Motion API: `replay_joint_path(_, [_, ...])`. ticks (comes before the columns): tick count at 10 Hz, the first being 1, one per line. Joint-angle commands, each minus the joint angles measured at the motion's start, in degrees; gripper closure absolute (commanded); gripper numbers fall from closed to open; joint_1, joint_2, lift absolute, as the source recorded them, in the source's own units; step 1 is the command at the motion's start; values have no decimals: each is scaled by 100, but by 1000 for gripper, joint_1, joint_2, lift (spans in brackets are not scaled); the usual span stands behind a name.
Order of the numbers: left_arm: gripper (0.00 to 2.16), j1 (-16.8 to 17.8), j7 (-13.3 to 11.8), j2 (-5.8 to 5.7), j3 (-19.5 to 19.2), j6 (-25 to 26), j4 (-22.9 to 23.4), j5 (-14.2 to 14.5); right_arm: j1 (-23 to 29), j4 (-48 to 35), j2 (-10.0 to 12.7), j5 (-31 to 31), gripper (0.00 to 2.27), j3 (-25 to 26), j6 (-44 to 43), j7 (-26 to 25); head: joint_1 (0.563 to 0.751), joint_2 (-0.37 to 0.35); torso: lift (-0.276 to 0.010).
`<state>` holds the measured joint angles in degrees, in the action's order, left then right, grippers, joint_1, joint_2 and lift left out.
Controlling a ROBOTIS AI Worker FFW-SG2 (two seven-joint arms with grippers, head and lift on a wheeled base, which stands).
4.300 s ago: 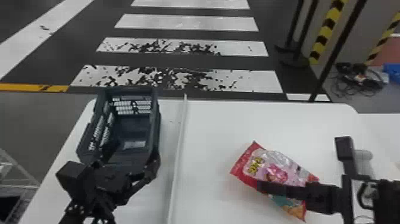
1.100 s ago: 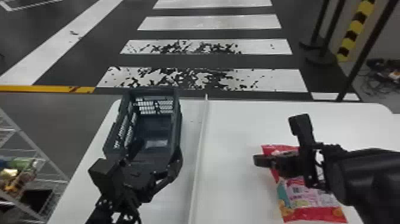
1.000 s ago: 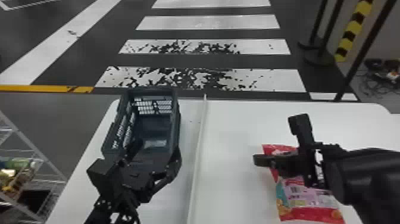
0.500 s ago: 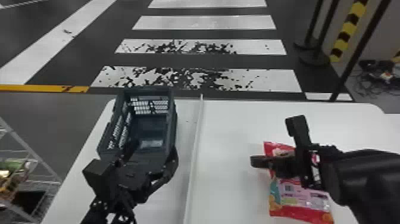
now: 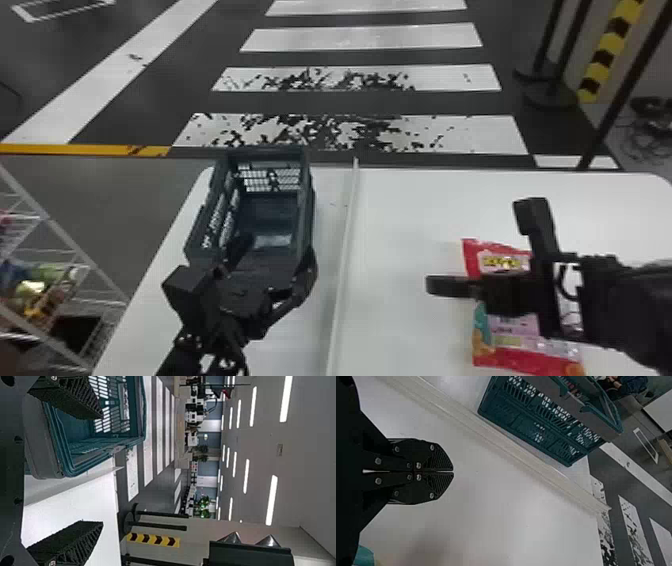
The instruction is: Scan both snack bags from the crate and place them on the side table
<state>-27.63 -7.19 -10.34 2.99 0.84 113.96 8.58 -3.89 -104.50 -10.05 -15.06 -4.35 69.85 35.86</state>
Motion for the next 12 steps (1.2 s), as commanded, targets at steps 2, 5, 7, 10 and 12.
replay_joint_path(2, [39,12,-2,-12,18,0,-5,4,125,-694,-128,-489,2253,883,447,0,695,117,-95])
replay_joint_path(5, [39,47,-2,-3,44,0,-58,4,459,-615,-199,-419,2253,1516,60,71,695,24,-95])
replay_joint_path(7, [39,74,-2,6,70,0,-75,-14,626,-483,-225,-481,2253,1560,-133,71,695,-7,-95])
replay_joint_path(10, [39,65,-2,6,53,0,-84,-23,784,-439,-216,-498,2253,1507,-291,106,695,-14,-95])
replay_joint_path(12, [39,74,-2,6,53,0,-93,-23,820,-378,-216,-489,2253,1507,-291,106,695,-12,-95])
